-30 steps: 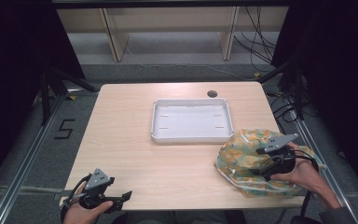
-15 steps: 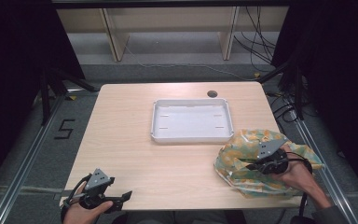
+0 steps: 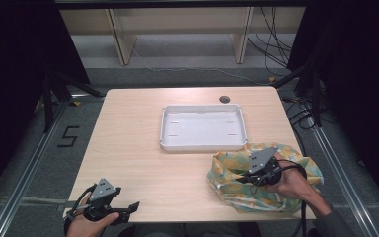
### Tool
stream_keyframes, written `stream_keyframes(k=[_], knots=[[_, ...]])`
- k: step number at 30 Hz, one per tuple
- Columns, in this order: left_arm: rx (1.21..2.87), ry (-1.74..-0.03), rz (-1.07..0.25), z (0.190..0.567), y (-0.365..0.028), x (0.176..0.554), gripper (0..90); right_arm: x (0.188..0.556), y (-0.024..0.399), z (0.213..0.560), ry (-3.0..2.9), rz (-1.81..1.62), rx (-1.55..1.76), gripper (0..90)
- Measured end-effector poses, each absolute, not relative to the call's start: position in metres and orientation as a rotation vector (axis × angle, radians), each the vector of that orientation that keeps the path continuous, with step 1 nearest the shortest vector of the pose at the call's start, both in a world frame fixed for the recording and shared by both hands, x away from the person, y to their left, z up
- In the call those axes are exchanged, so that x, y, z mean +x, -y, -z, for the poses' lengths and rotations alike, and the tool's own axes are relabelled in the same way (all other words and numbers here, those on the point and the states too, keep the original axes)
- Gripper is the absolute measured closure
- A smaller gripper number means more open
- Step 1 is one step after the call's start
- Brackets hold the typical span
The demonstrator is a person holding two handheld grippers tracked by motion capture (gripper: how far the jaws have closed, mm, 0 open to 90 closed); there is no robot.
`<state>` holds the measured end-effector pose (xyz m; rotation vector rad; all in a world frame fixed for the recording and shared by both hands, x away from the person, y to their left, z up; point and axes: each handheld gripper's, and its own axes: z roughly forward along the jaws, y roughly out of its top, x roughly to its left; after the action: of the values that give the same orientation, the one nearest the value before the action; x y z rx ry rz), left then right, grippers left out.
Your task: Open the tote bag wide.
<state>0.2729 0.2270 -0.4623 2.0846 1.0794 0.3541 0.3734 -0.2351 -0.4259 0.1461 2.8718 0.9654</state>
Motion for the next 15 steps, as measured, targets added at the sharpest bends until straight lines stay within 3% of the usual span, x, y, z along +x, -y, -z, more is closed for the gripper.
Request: stream_keyframes(k=[15], knots=[[2.055, -1.089, -0.364, 0.462, -0.228, 0.272, 16.6, 0.365, 0.128, 0.427, -2.966, -0.953, -0.176, 90.0]])
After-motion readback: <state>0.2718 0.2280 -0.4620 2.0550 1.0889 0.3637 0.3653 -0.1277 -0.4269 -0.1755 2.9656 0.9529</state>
